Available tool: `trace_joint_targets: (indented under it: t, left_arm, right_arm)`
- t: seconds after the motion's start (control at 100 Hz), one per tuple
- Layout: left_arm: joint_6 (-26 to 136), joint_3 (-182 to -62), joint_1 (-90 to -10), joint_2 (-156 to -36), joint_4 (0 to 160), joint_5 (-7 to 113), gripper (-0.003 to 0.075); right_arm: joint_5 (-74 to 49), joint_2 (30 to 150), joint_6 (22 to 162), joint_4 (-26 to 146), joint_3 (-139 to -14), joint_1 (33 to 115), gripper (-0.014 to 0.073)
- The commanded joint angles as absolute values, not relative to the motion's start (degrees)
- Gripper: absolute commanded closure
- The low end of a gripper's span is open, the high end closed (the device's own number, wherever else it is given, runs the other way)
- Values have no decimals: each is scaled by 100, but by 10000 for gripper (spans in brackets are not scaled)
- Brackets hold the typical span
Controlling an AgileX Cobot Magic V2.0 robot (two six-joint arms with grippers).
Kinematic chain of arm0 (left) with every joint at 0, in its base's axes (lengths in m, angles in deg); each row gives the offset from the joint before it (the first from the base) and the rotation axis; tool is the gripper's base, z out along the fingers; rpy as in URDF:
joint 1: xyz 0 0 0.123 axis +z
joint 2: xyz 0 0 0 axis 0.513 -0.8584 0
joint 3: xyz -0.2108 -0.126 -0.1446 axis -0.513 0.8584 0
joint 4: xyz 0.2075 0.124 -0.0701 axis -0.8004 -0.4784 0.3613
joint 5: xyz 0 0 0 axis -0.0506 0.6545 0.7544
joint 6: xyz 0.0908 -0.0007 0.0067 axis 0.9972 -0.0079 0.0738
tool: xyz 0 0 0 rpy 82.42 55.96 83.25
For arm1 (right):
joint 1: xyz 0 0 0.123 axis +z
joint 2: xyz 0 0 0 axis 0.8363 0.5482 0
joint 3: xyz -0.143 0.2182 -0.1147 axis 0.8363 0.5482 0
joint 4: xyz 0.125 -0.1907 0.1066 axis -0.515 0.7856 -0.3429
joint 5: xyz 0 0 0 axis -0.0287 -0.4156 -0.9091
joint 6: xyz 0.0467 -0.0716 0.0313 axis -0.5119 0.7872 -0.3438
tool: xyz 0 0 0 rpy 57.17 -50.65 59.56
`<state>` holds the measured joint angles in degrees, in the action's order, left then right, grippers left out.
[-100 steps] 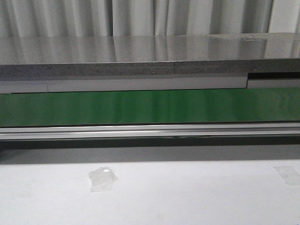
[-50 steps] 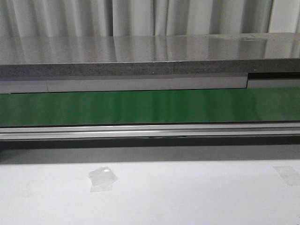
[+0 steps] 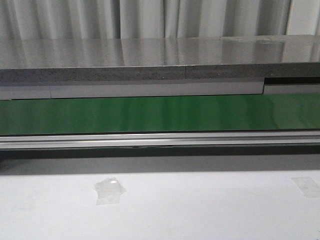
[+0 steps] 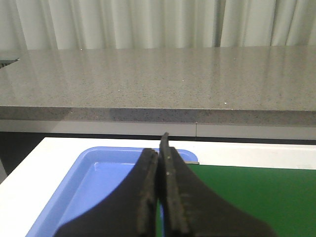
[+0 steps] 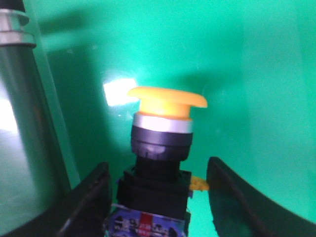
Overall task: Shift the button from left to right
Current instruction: 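Carry the button with the right gripper and lower it into the green tray, then open the right gripper and raise it away from the button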
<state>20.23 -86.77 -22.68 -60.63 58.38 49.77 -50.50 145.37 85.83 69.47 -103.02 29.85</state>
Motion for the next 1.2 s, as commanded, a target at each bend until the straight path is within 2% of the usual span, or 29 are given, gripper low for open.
trace_joint_targets:
  t: [0.0,0.23,0.67,0.9,1.19]
  left_arm:
    - [2014,-8838,-2303,-6096,5888,4503,740]
    - [2014,-8838,-2303,-6096,5888,4503,740]
    - [2014,-8838,-2303,-6096,5888,4503,740]
    - [2014,-8838,-2303,-6096,5888,4503,740]
    - [2014,-8838,-2303,-6096,5888,4503,740]
  right_arm:
    - [-5007,14228,8592,6965,-10477,2961,144]
    - [-5040,14228,8586,6965,-10477,2961,34]
    - [-4675,13592,8561,7007,-10494,2961,41]
    - [-4437,12968,8605,6294,-10494,3012,41]
    - [-4393,12279,8868,5864,-10488,3519,41]
